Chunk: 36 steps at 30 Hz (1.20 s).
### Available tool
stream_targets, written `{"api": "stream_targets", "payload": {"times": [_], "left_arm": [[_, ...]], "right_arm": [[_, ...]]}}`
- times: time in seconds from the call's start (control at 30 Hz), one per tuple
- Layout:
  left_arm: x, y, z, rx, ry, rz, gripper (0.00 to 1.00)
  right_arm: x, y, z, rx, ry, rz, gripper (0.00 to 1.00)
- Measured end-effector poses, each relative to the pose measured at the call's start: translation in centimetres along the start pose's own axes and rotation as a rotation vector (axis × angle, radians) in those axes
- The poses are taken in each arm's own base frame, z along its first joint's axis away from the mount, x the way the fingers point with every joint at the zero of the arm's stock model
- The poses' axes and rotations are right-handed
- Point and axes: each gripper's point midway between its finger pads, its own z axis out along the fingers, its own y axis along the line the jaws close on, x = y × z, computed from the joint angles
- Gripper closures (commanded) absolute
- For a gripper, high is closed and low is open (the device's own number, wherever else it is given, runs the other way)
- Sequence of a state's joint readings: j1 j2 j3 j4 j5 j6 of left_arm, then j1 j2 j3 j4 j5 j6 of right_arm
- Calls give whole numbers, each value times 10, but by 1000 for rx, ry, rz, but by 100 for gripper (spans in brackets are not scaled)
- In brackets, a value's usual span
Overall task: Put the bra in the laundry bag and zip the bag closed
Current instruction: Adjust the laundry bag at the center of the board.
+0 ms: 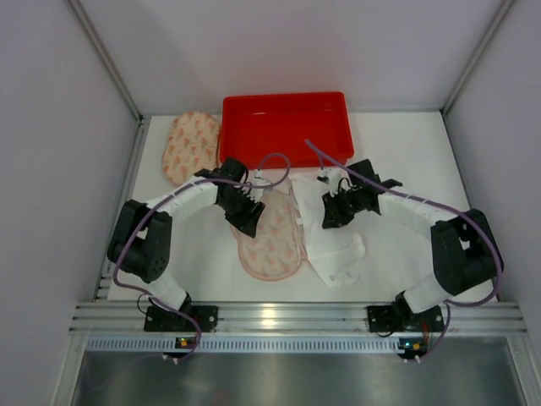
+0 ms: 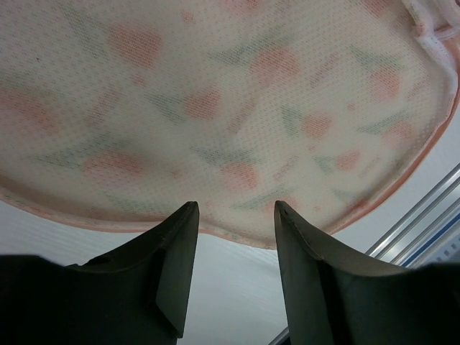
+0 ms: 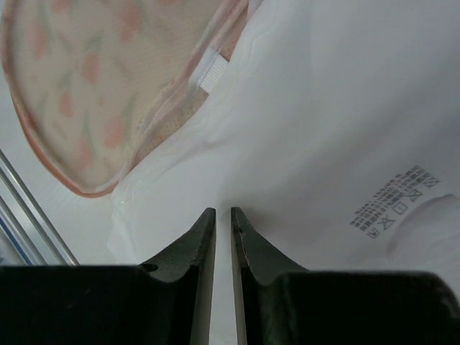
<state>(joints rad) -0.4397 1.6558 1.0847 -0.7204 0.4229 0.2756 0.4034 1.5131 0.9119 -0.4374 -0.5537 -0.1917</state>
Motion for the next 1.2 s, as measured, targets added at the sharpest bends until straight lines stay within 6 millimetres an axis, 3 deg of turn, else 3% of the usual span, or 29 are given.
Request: {"api": "stream_targets", "payload": {"times": [0.2,0.27,0.33,0.4,0.47,0.6,0.7,0.8,0.87,0.93,1.07,1.2], "left_arm": [[-4,4,-7,35,-18,-114,46],[-12,19,-17,43,-64,-191,47],[-16,38,-28,34,-101,-264,47],[-16,59,-38,6,-128,-324,46],[-14,67,-41,-11,-130,-345,47],[-8,65,-40,-22,-93,-349,48],[-2,65,-35,-24,-60,-348,48],[7,68,-21,-13,-7,-360,51],[12,73,-8,-10,43,-367,52],[12,77,3,1,86,-364,52],[-15,81,12,-6,98,-286,53],[-38,79,22,-6,88,-195,53]], "right_arm": [[45,2,27,-21,104,183,89],[51,10,32,-47,117,230,88],[48,21,37,-70,112,236,86],[46,39,46,-102,122,222,67],[45,65,53,-157,135,190,56],[37,113,56,-267,151,151,52],[9,117,38,-280,63,157,52],[-33,99,5,-238,-98,167,51],[-61,72,-21,-174,-217,185,50],[-76,38,-43,-92,-303,223,50],[-71,-37,-71,84,-374,355,51],[-46,-93,-77,179,-360,503,51]]}}
